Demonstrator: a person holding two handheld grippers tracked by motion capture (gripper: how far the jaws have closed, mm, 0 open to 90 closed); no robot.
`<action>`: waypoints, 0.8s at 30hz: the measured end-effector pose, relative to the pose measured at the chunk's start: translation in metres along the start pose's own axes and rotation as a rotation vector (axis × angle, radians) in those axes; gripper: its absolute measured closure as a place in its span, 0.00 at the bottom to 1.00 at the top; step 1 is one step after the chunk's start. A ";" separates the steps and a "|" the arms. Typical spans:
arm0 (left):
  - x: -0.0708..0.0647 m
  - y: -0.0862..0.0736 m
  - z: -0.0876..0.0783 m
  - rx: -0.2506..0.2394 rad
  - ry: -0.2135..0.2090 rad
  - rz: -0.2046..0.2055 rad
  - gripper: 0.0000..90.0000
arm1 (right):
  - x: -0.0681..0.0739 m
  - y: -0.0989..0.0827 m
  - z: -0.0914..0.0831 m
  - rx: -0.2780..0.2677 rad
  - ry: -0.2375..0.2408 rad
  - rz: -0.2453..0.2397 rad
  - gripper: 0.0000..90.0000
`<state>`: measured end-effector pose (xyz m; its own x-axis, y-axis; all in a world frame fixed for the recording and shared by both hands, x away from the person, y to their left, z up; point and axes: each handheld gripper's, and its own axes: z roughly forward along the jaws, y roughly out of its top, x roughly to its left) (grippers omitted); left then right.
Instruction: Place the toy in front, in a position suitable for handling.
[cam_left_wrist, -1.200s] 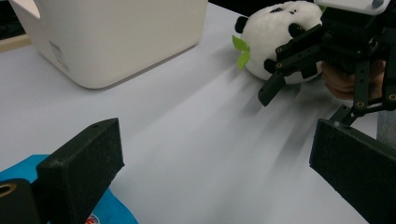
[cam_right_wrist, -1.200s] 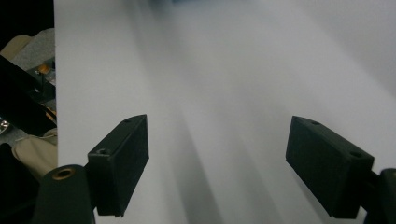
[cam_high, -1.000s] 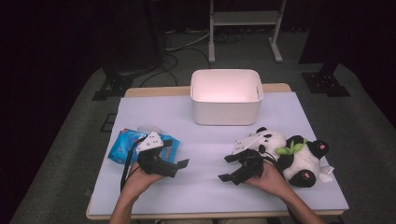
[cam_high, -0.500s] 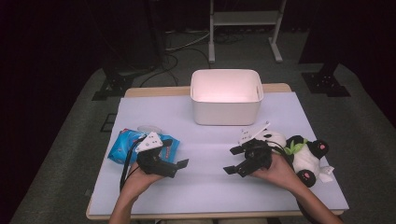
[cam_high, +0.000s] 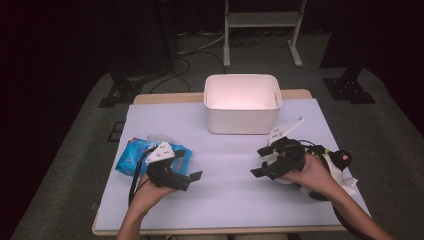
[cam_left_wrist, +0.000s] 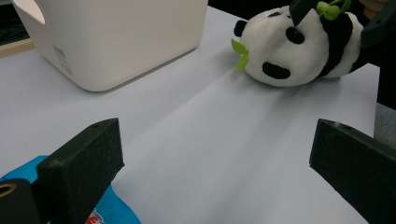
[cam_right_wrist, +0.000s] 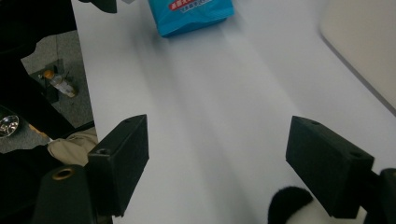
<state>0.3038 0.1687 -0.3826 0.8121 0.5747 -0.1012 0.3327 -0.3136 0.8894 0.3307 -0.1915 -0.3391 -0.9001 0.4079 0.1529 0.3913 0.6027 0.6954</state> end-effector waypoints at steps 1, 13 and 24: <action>0.000 0.000 0.000 -0.001 0.000 -0.001 0.02 | -0.001 -0.001 -0.003 -0.004 0.001 0.003 0.22; 0.000 0.001 -0.003 -0.001 0.010 0.002 0.02 | -0.016 -0.009 -0.037 0.011 -0.041 0.022 0.23; -0.001 0.001 -0.001 0.002 0.005 0.002 0.02 | -0.027 -0.027 -0.061 0.049 -0.092 0.042 0.25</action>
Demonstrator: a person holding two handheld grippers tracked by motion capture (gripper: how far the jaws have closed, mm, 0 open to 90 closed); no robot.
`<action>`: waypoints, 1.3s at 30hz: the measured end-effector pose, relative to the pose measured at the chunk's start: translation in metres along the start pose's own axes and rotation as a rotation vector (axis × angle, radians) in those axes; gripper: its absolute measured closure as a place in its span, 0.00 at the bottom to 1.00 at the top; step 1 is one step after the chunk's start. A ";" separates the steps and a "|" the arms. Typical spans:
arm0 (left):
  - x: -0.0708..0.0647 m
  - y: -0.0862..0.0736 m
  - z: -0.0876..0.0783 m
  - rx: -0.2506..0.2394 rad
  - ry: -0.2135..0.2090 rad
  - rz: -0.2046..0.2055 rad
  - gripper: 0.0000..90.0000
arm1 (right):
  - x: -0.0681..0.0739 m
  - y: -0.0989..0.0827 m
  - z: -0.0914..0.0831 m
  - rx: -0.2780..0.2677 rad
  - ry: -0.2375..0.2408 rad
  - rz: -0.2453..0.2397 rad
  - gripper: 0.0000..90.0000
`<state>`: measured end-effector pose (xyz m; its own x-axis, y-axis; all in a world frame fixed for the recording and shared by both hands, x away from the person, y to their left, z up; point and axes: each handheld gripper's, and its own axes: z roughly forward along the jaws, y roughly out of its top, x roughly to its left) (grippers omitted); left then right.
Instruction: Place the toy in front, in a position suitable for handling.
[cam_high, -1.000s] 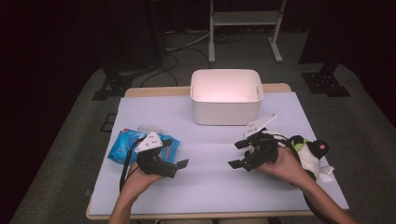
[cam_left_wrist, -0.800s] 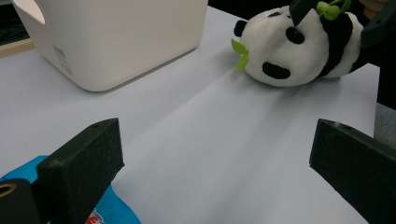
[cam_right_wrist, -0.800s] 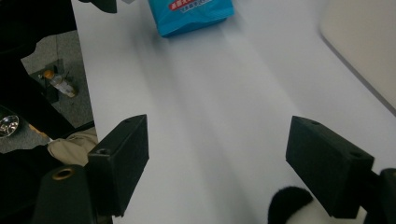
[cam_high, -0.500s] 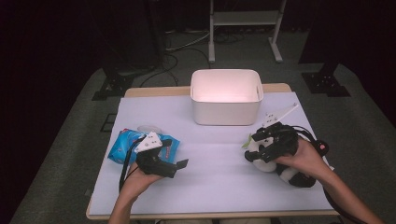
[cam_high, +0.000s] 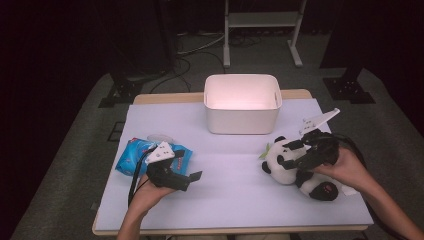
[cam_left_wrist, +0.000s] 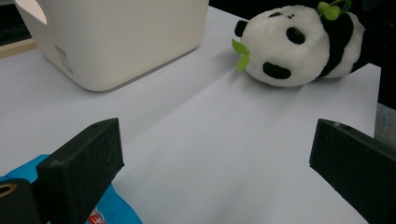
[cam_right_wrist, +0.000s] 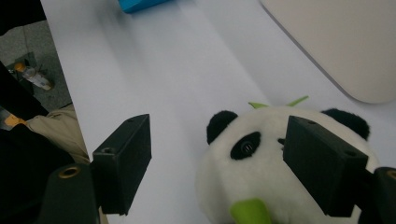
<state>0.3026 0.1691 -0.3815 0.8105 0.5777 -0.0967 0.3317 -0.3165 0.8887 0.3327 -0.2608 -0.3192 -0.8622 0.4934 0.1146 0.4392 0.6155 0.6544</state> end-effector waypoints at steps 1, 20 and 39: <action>0.000 0.000 0.000 0.000 0.000 0.000 0.02 | -0.002 -0.003 -0.004 0.003 -0.008 0.003 0.27; 0.001 0.000 0.001 -0.003 -0.013 -0.014 0.02 | -0.019 -0.034 -0.013 0.059 -0.034 0.023 0.41; 0.001 -0.002 0.003 0.002 -0.018 -0.024 0.02 | -0.029 -0.046 -0.006 0.071 -0.043 0.013 0.74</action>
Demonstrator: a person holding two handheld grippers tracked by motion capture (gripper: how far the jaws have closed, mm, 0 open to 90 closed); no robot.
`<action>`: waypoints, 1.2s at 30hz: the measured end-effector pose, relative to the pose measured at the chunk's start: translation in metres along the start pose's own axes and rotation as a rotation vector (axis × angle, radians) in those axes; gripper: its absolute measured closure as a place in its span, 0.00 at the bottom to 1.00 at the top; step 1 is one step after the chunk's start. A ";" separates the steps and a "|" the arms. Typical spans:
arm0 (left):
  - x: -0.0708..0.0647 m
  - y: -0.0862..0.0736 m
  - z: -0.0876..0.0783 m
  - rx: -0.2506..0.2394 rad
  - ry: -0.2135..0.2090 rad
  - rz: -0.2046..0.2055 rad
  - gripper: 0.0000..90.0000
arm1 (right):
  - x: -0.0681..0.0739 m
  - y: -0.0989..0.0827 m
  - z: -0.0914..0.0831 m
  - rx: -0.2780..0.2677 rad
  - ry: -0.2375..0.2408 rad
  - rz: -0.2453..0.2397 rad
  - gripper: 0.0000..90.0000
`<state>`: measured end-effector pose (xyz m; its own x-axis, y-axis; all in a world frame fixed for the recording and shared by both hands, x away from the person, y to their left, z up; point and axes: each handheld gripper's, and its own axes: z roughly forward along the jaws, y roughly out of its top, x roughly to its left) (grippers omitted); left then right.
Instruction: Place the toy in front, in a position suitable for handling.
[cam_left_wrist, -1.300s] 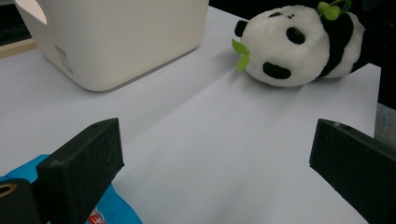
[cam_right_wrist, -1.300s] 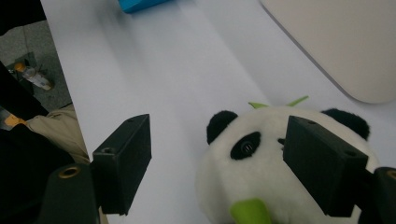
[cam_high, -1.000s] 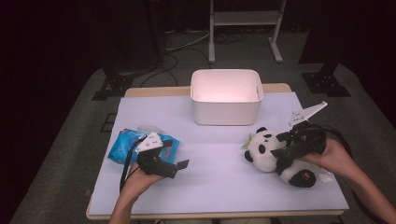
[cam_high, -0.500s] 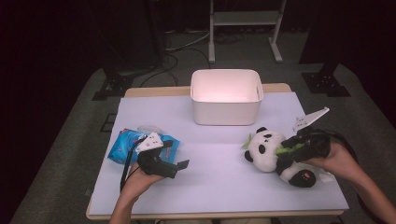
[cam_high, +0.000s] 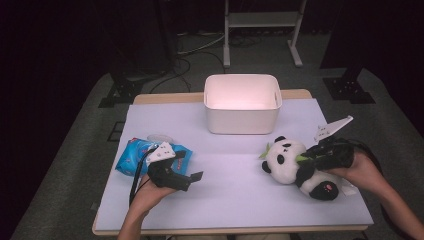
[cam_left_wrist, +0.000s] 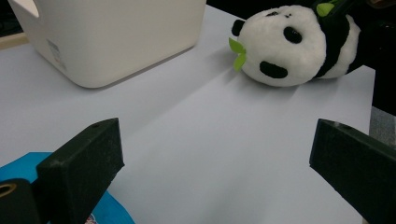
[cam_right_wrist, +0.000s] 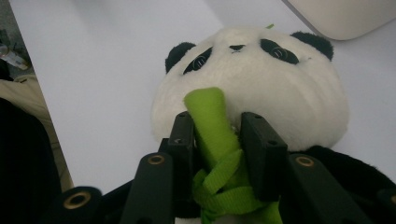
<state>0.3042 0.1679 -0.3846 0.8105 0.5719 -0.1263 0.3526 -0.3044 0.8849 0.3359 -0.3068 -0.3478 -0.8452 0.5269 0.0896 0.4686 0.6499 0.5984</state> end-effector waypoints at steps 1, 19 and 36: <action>0.000 0.000 0.000 0.000 0.000 0.000 0.02 | 0.000 0.000 0.000 0.000 0.000 0.000 0.74; 0.002 -0.001 0.000 -0.008 0.005 -0.014 0.02 | -0.019 0.009 -0.016 -0.032 0.049 -0.004 0.83; 0.005 -0.001 -0.006 -0.020 0.017 -0.022 0.02 | -0.003 0.064 -0.017 -0.077 0.117 -0.114 0.83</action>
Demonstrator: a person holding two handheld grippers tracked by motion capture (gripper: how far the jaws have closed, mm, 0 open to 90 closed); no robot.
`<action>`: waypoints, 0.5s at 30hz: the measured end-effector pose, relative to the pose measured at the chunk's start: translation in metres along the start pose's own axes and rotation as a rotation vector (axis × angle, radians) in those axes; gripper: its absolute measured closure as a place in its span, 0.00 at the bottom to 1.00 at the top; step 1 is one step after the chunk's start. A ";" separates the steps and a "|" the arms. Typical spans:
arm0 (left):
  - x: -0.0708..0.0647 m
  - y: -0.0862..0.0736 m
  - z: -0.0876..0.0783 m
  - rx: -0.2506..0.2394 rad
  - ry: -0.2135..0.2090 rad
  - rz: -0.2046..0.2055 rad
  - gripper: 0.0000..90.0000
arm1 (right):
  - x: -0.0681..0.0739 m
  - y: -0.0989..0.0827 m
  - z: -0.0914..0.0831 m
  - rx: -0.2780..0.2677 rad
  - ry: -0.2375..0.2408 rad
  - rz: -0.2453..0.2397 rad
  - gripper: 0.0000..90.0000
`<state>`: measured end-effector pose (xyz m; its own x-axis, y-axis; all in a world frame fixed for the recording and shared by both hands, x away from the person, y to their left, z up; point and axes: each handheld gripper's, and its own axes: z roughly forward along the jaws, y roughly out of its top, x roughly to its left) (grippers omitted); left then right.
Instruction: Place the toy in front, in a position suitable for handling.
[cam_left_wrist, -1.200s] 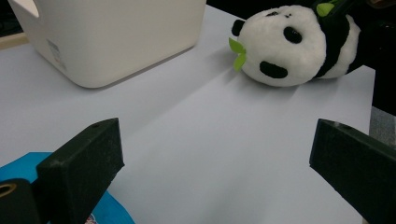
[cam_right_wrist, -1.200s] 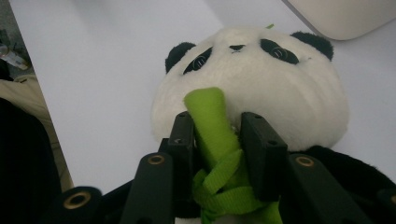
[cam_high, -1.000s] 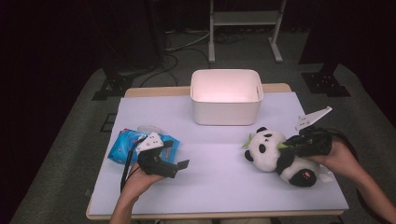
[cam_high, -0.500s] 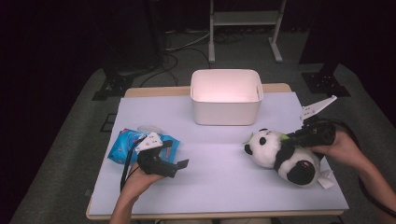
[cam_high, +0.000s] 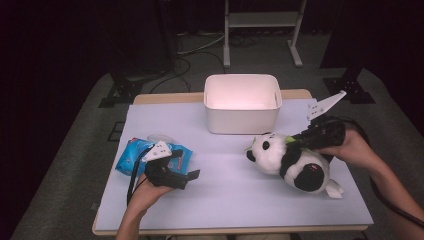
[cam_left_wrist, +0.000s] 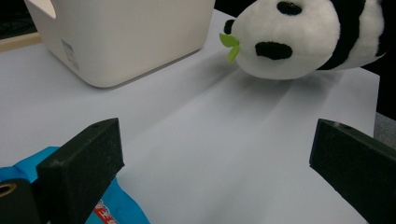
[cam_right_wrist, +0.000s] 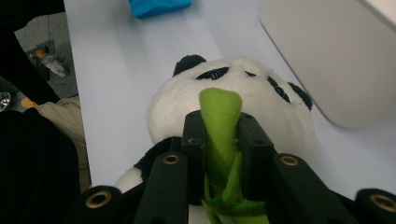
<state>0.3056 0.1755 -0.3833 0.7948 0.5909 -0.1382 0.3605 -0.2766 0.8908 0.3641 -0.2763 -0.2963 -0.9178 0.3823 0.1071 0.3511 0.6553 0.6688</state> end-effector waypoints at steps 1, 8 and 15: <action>0.001 0.000 -0.001 0.000 0.002 0.000 0.02 | 0.001 0.003 0.002 0.000 0.005 -0.010 0.83; 0.004 0.000 -0.006 -0.007 0.013 -0.005 0.02 | 0.008 0.032 0.024 0.011 0.065 -0.080 0.83; 0.007 0.000 -0.010 -0.013 0.022 -0.005 0.02 | 0.016 0.056 0.047 0.029 0.115 -0.137 0.83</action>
<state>0.3057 0.1874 -0.3798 0.7817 0.6092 -0.1333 0.3581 -0.2636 0.8957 0.3773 -0.2031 -0.2914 -0.9719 0.2127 0.1009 0.2252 0.7150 0.6618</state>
